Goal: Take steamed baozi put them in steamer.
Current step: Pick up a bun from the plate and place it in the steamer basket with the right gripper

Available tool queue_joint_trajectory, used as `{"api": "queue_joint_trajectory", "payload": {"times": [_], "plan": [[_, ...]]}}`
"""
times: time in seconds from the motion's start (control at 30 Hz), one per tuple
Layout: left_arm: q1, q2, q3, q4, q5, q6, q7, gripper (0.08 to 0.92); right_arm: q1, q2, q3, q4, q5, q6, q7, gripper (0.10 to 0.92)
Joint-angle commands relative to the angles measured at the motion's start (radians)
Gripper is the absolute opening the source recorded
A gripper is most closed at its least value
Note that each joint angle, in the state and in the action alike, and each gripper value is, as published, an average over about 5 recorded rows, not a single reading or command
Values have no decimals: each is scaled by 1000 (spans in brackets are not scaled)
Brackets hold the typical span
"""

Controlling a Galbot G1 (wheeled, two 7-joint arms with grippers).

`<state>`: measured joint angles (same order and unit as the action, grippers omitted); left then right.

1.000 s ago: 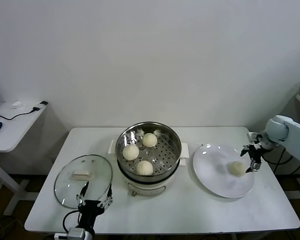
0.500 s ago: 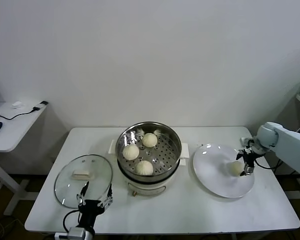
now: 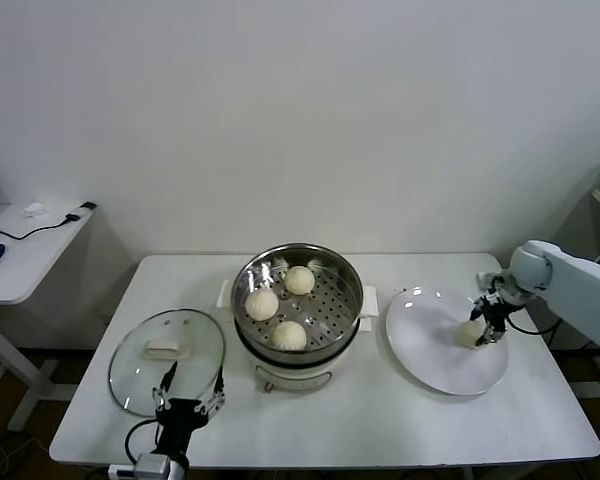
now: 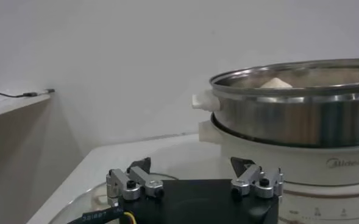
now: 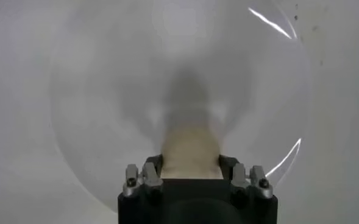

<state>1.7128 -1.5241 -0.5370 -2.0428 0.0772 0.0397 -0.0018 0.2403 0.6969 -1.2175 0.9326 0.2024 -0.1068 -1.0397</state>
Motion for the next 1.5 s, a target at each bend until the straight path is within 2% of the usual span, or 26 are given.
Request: {"api": "queue_joint_trajectory", "payload": {"times": [0.03, 0.3, 0.43, 0.57, 0.77, 1.0, 1.5], "plan": [[1, 0, 8, -3, 3, 3, 2, 823, 416, -18, -292, 194, 220, -20, -24, 628], [5, 8, 21, -13, 3, 6, 3, 823, 753, 94, -448, 418, 541, -108, -4, 628], [6, 11, 23, -21, 1, 8, 2, 823, 822, 187, -443, 540, 704, -176, 59, 628], [10, 14, 24, -32, -2, 10, 2, 823, 800, 288, -423, 590, 802, -227, 137, 628], [21, 16, 23, -44, -3, 11, 2, 823, 684, 410, -436, 562, 811, -280, 229, 628], [26, 15, 20, -48, -3, 12, 3, 823, 557, 486, -455, 488, 746, -315, 285, 628], [13, 11, 19, -33, -2, 18, 9, 823, 461, 457, -481, 436, 626, -326, 308, 628]]}}
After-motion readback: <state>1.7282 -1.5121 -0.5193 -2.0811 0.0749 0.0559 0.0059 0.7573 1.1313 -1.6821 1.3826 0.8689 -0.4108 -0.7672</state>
